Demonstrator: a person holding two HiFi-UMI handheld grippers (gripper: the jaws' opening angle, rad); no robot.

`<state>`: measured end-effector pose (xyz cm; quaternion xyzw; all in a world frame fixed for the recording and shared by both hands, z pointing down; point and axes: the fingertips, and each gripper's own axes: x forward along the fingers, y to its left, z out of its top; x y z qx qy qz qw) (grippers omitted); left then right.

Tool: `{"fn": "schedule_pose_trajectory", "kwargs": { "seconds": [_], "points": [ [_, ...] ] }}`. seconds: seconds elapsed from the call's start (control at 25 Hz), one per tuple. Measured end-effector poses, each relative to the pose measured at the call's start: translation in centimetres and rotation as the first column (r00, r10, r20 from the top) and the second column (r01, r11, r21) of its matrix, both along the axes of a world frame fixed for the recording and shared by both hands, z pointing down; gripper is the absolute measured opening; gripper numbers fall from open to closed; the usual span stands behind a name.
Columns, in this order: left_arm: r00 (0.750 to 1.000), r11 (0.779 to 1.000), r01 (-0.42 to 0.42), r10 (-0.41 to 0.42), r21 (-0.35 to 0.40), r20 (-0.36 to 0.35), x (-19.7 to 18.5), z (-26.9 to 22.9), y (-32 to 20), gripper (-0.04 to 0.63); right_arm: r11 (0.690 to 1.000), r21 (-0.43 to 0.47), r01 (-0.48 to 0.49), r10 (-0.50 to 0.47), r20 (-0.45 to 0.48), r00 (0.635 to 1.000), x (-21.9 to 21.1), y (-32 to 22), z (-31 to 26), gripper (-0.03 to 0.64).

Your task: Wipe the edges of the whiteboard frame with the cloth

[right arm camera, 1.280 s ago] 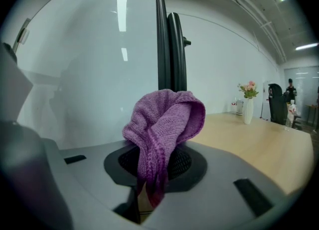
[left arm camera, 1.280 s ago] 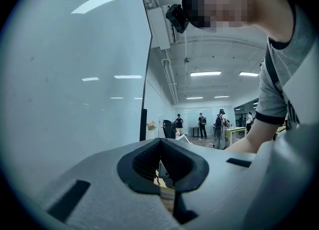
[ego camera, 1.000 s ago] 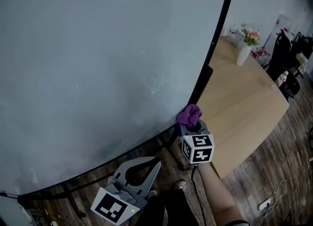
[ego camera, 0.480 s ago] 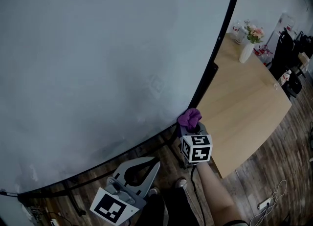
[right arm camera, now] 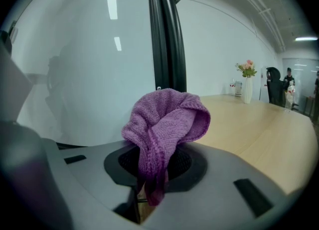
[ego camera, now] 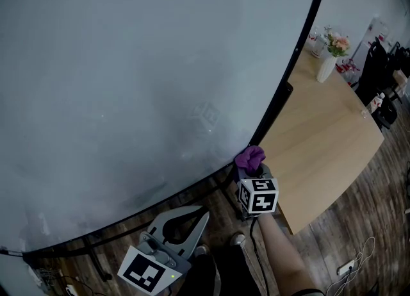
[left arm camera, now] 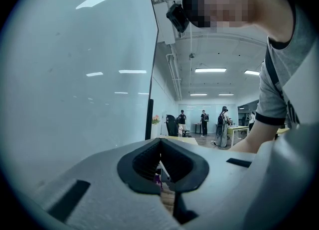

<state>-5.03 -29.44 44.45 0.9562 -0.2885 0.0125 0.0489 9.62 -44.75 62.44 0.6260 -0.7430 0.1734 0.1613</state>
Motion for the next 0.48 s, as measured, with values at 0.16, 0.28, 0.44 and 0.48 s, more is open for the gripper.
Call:
{"fn": "schedule_pose_trajectory", "kwargs": {
  "seconds": [0.16, 0.28, 0.44, 0.48],
  "points": [
    [1.000, 1.000, 0.002, -0.002, -0.006, -0.005, 0.0, -0.1, -0.3, 0.015, 1.000, -0.007, -0.002, 0.001, -0.009, 1.000, 0.1, -0.2, 0.4, 0.081],
    [1.000, 1.000, 0.002, -0.002, -0.006, -0.005, -0.1, -0.1, -0.5, 0.015, 1.000, -0.024, -0.004, 0.004, -0.012, 1.000, 0.1, -0.2, 0.9, 0.081],
    [1.000, 1.000, 0.003, -0.003, -0.013, 0.003, -0.3, 0.1, -0.5, 0.015, 1.000, -0.023, -0.015, 0.014, -0.006, 1.000, 0.2, -0.2, 1.2, 0.082],
    [1.000, 1.000, 0.004, -0.004, -0.012, 0.003, -0.3, 0.1, -0.6, 0.015, 1.000, -0.021, -0.016, 0.016, -0.005, 1.000, 0.2, -0.3, 1.2, 0.081]
  ]
}}
